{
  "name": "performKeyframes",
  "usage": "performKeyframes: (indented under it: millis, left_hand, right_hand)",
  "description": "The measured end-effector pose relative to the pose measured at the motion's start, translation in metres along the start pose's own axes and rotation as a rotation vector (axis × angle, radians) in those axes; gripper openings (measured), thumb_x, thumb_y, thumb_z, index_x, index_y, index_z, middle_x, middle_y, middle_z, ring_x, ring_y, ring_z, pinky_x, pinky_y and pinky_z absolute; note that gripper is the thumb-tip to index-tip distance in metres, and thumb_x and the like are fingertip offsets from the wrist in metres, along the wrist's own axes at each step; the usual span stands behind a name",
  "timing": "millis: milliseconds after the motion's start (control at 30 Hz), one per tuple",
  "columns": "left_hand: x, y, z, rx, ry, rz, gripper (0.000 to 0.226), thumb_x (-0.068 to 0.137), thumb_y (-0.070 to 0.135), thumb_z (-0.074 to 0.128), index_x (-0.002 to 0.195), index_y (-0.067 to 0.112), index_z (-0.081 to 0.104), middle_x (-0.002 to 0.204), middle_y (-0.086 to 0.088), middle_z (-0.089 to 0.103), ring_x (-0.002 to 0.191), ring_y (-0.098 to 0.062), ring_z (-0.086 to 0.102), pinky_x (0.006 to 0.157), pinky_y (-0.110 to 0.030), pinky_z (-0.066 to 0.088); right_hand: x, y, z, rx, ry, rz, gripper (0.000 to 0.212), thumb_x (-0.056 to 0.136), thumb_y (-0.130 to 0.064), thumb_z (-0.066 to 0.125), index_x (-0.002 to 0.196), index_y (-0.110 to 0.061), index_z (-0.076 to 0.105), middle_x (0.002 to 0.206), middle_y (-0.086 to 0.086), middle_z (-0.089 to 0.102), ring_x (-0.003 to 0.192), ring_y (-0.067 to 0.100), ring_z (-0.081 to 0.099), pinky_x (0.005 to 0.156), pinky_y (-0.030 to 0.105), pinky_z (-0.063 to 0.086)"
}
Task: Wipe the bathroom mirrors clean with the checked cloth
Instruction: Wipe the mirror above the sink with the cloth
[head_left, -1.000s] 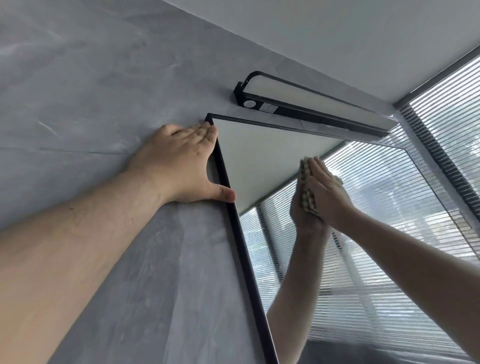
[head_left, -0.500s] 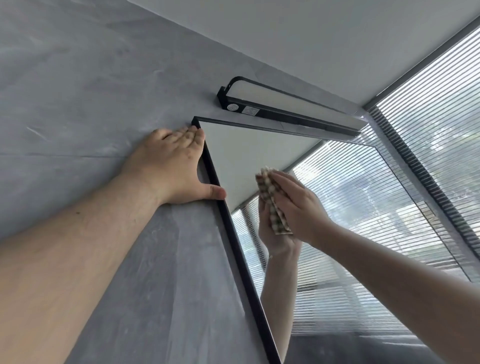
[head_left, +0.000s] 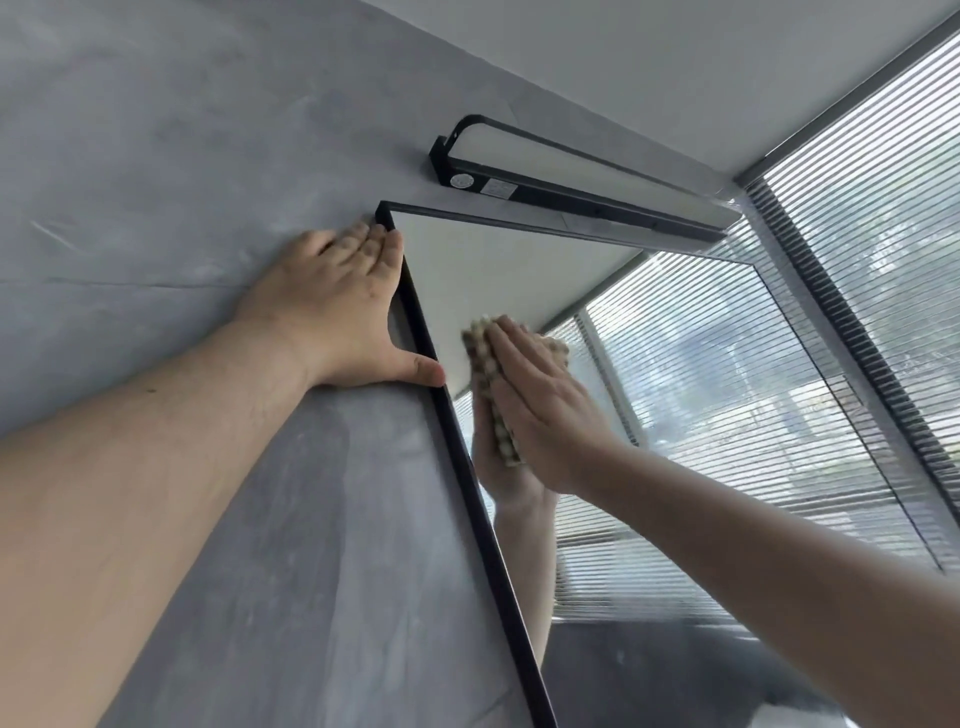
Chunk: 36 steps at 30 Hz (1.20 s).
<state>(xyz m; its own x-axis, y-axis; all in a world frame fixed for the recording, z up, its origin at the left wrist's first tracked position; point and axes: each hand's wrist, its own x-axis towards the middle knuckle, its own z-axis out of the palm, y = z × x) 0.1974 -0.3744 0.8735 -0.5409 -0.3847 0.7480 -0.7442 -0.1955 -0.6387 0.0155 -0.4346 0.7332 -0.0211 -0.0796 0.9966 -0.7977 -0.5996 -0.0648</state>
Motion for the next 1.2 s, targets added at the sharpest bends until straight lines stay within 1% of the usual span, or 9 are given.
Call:
performKeyframes:
  millis: [100, 167, 367, 500, 667, 733, 833, 967, 1200]
  left_hand:
    - [0.001, -0.001, 0.001, -0.002, 0.0, -0.004, 0.153, 0.037, 0.101, -0.01, 0.157, 0.007, -0.004, 0.167, -0.01, 0.007, 0.154, -0.019, 0.005, 0.122, -0.036, 0.01]
    - [0.001, -0.001, 0.001, -0.005, -0.004, -0.005, 0.155, 0.035, 0.102, -0.013, 0.157, 0.007, -0.005, 0.167, -0.009, 0.005, 0.154, -0.019, 0.004, 0.123, -0.036, 0.009]
    - [0.0, 0.0, 0.0, 0.005, -0.005, -0.018, 0.148, 0.042, 0.101, 0.0, 0.157, 0.008, -0.007, 0.167, -0.008, 0.003, 0.154, -0.018, 0.003, 0.123, -0.035, 0.007]
    - [0.0, 0.001, 0.002, 0.0, 0.006, -0.018, 0.146, 0.045, 0.1, 0.004, 0.157, 0.008, -0.006, 0.167, -0.008, 0.005, 0.154, -0.018, 0.004, 0.122, -0.035, 0.008]
    - [0.003, -0.002, 0.005, 0.012, 0.042, 0.004, 0.153, 0.038, 0.103, -0.01, 0.157, 0.006, -0.003, 0.166, -0.009, 0.009, 0.154, -0.019, 0.008, 0.122, -0.037, 0.012]
    - [0.003, -0.001, 0.005, 0.004, 0.039, 0.005, 0.15, 0.041, 0.101, -0.005, 0.157, 0.005, -0.002, 0.166, -0.009, 0.008, 0.154, -0.019, 0.008, 0.122, -0.037, 0.013]
    - [0.002, -0.001, 0.004, -0.003, 0.05, 0.009, 0.151, 0.04, 0.101, -0.005, 0.157, 0.005, -0.001, 0.166, -0.01, 0.011, 0.153, -0.02, 0.01, 0.122, -0.037, 0.014]
    - [0.002, -0.003, 0.005, -0.019, 0.056, 0.015, 0.153, 0.038, 0.102, -0.007, 0.157, 0.005, 0.001, 0.166, -0.01, 0.013, 0.153, -0.02, 0.012, 0.121, -0.038, 0.016]
    - [-0.002, -0.001, 0.003, -0.042, 0.053, 0.015, 0.15, 0.041, 0.1, -0.003, 0.157, 0.004, 0.003, 0.165, -0.011, 0.015, 0.153, -0.022, 0.013, 0.121, -0.038, 0.015]
  right_hand:
    - [-0.004, -0.014, 0.001, -0.043, -0.081, -0.236, 0.053, 0.106, -0.03, 0.03, 0.157, -0.017, 0.022, 0.164, 0.0, 0.016, 0.152, 0.009, 0.006, 0.122, 0.022, -0.001]
    - [-0.004, -0.003, 0.004, -0.022, -0.04, -0.243, 0.052, 0.106, -0.028, 0.033, 0.156, -0.015, 0.026, 0.163, 0.002, 0.021, 0.152, 0.011, 0.01, 0.123, 0.024, 0.002]
    - [0.007, 0.074, 0.01, -0.043, 0.195, 0.242, 0.053, 0.104, -0.047, 0.02, 0.151, -0.03, 0.038, 0.159, -0.01, 0.033, 0.148, 0.005, 0.023, 0.12, 0.02, 0.007]
    - [-0.013, 0.115, -0.014, 0.105, 0.284, 0.561, 0.044, 0.106, -0.03, 0.037, 0.149, -0.02, 0.045, 0.157, -0.004, 0.038, 0.147, 0.008, 0.025, 0.124, 0.03, 0.013]
    - [-0.032, 0.127, -0.019, 0.279, 0.321, 0.736, 0.045, 0.107, -0.024, 0.038, 0.151, -0.012, 0.039, 0.159, -0.003, 0.03, 0.149, 0.009, 0.02, 0.118, 0.014, 0.003]
    - [-0.032, 0.123, -0.021, 0.261, 0.296, 0.708, 0.048, 0.106, -0.029, 0.038, 0.151, -0.016, 0.039, 0.16, -0.002, 0.029, 0.15, 0.009, 0.019, 0.124, 0.025, 0.006]
    - [-0.032, 0.102, -0.018, 0.272, 0.213, 0.575, 0.052, 0.105, -0.03, 0.033, 0.152, -0.01, 0.033, 0.158, -0.005, 0.027, 0.149, 0.011, 0.019, 0.12, 0.015, 0.013]
    - [-0.035, 0.071, -0.012, 0.069, 0.004, 0.287, 0.063, 0.096, -0.039, 0.025, 0.154, -0.014, 0.031, 0.162, -0.002, 0.024, 0.15, 0.008, 0.017, 0.123, 0.034, 0.014]
    - [-0.046, -0.018, 0.004, 0.033, -0.041, 0.09, 0.051, 0.105, -0.038, 0.029, 0.155, -0.035, 0.022, 0.162, -0.017, 0.012, 0.146, -0.009, -0.004, 0.112, 0.006, -0.013]
